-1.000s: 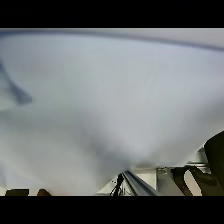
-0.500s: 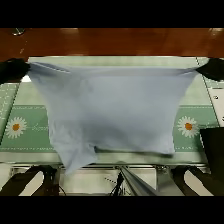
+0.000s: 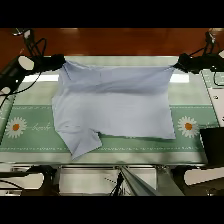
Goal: Fold the shirts.
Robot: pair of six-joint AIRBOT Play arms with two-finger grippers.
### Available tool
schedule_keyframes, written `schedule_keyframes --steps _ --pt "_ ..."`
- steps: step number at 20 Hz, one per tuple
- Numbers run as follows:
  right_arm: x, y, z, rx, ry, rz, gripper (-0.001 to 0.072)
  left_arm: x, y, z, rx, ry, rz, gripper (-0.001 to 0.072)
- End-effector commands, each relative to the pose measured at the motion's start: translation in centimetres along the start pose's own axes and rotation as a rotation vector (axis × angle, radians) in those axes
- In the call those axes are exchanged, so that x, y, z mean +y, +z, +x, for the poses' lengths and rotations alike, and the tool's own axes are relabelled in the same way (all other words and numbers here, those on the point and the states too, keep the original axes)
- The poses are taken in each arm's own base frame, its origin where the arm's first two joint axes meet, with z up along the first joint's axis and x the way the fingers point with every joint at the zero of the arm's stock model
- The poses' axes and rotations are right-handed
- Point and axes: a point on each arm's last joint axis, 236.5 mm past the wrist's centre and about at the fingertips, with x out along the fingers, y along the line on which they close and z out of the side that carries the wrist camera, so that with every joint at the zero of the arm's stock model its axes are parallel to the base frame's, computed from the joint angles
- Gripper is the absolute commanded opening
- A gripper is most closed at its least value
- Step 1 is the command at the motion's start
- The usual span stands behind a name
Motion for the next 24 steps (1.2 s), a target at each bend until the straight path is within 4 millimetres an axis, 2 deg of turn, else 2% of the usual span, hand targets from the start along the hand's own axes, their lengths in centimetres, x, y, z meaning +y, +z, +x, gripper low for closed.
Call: schedule_keyframes --steps 1,3,4,7,9,12,14,16,19,24 --pt "-1.3 0.0 2.9 0.039 0.008 0.046 0.0019 1.1 -2.8 3.4 0.107 0.013 -0.028 0.0026" --pt "-1.4 -1.2 3.2 0.086 0.011 0.046 0.0020 2.0 -3.7 3.3 0.150 0.025 -0.042 0.0026" --pt "-1.3 -1.5 3.1 0.098 0.015 0.044 0.0020 2.6 -3.5 3.0 0.155 0.031 -0.052 0.0026" --pt "-1.3 -1.5 1.9 0.122 0.025 0.046 0.0020 3.8 -2.5 1.1 0.212 0.033 -0.074 0.0027" --pt "-1.0 -2.2 0.9 0.176 0.041 0.034 0.0020 4.0 -3.1 -0.5 0.303 0.020 -0.052 0.0026" --pt "-1.1 -5.4 0.0 0.312 0.044 0.032 0.0020 4.2 -7.5 -2.4 0.517 -0.021 0.074 0.0026" --pt "-1.7 -8.1 -0.2 0.411 0.033 0.039 0.0020 5.5 -11.3 -3.6 0.681 0.001 0.103 0.0027" --pt "-3.0 -10.2 -0.3 0.482 -0.007 0.039 0.0020 6.8 -13.7 -4.2 0.771 0.034 0.111 0.0027" --pt "-4.0 -12.1 -0.2 0.535 -0.030 0.053 0.0020 7.5 -15.4 -4.4 0.813 0.045 0.102 0.0027" --pt "-4.8 -13.4 -0.2 0.574 -0.050 0.055 0.0020 8.1 -15.8 -4.6 0.831 0.064 0.114 0.0026"
